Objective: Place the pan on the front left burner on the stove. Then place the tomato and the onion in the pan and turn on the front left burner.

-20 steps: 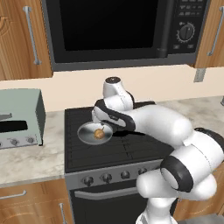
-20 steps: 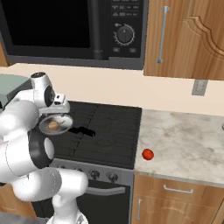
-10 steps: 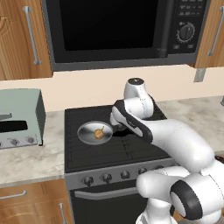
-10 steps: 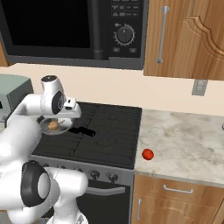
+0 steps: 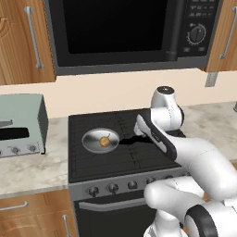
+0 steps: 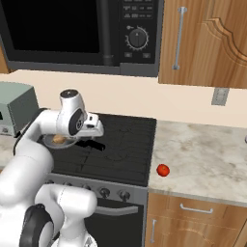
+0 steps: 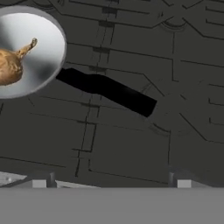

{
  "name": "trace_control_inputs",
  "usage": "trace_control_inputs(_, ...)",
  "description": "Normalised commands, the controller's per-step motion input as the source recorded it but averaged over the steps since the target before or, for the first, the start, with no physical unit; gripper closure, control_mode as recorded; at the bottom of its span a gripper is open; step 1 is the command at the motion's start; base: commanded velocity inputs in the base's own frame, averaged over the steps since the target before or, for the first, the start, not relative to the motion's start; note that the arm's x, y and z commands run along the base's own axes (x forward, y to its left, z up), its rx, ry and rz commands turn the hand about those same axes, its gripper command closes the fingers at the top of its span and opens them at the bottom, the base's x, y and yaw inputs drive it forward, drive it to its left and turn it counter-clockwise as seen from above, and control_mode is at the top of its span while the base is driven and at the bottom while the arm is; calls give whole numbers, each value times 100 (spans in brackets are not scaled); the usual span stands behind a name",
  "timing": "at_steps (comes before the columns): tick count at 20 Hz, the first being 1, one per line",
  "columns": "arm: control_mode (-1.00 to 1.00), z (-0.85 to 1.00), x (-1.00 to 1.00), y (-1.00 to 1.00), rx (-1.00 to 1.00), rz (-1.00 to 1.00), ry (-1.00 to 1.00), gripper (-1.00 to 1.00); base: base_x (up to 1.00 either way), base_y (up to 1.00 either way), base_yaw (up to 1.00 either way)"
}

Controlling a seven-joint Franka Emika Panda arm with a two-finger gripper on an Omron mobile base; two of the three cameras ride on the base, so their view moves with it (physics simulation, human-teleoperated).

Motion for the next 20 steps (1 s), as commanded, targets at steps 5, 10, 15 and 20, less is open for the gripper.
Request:
trace_control_inputs(5,-100,4,-3,-52,0,0,0,-100,0,0,0)
trace_control_inputs(10,-100,0,-3,-48,0,0,0,-100,0,0,0)
trace_control_inputs(15,-100,0,-3,-50,0,0,0,-100,0,0,0)
trace_control_inputs(20,-100,0,-5,-53,0,-2,0,-100,0,0,0)
